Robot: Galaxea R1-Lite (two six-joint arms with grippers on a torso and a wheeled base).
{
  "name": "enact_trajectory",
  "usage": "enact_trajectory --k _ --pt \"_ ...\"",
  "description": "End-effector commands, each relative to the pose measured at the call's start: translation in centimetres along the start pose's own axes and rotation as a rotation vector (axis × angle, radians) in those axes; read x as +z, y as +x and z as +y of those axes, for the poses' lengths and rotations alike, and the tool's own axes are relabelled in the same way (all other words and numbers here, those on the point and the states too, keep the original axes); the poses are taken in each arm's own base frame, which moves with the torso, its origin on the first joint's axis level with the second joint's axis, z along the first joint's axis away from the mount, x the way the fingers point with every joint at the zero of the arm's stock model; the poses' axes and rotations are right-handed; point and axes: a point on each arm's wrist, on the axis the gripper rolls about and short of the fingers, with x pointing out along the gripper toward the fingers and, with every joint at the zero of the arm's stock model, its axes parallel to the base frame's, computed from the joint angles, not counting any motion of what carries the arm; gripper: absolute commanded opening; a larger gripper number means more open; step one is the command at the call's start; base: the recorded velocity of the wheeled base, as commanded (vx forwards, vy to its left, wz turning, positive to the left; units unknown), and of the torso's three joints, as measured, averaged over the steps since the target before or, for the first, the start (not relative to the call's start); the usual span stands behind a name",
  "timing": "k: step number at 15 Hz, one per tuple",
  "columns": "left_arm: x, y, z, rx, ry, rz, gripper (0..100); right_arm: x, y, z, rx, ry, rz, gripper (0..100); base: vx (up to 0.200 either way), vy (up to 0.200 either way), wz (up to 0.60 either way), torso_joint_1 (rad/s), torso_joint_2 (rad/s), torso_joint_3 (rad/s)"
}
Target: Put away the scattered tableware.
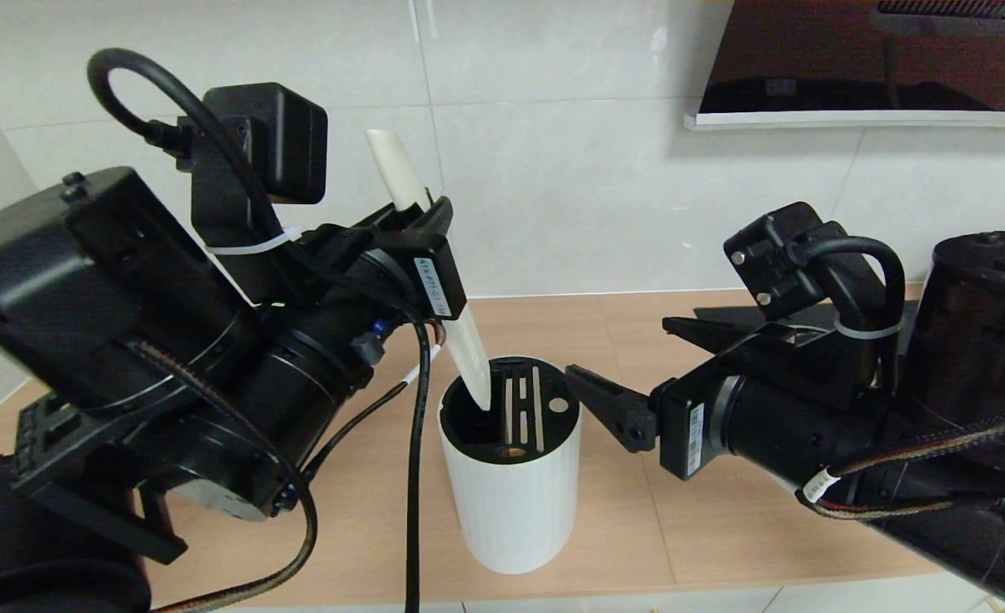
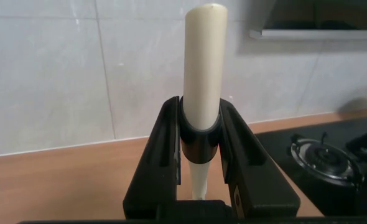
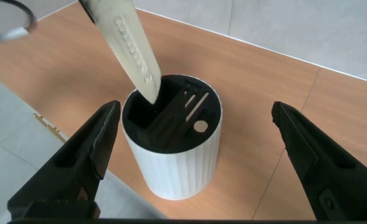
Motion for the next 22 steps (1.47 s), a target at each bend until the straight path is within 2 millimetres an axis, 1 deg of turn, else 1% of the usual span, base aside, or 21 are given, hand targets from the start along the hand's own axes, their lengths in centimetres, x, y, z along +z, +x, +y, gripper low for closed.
enact_trajectory --k 1,4,8,10,16,17,18,20,22 --pt "-0.3 0.0 -0.3 -0.008 0.003 0.01 0 0.0 0.1 0.0 0.0 0.0 0.001 100 0.0 0.0 0.0 0.0 0.0 0.0" --pt "-1.2 0.1 -0.7 -0.006 0.009 0.036 0 -0.2 0.2 0.1 0.001 -0.002 0.009 100 0.0 0.0 0.0 0.0 0.0 0.0" --pt "-1.4 -0.3 -1.3 -0.01 -0.01 0.046 0 -0.3 0.4 -0.3 -0.016 -0.002 0.013 100 0.0 0.0 0.0 0.0 0.0 0.0" --pt "-1.6 -0.4 -1.5 0.032 -0.006 0.056 0 -0.5 0.5 -0.3 -0.016 -0.004 0.017 100 0.0 0.0 0.0 0.0 0.0 0.0" --pt "-4.4 0.4 -2.2 0.036 0.017 0.121 0 -0.5 0.6 -0.3 -0.016 -0.005 0.02 100 0.0 0.0 0.0 0.0 0.0 0.0" --pt "-4.4 0.4 -2.2 0.036 0.017 0.121 0 -0.5 0.6 -0.3 -0.016 -0.005 0.02 100 0.0 0.0 0.0 0.0 0.0 0.0" --pt "-4.9 0.5 -2.4 0.035 0.023 0.135 0 -0.6 0.6 -0.3 -0.016 -0.005 0.022 100 0.0 0.0 0.0 0.0 0.0 0.0" --pt "-5.3 0.6 -2.5 0.03 0.011 0.142 0 -0.7 0.7 -0.3 -0.016 -0.006 0.025 100 0.0 0.0 0.0 0.0 0.0 0.0" --pt "-6.2 0.8 -2.6 0.035 0.02 0.167 0 -0.7 0.8 -0.3 -0.018 -0.006 0.026 100 0.0 0.0 0.0 0.0 0.0 0.0"
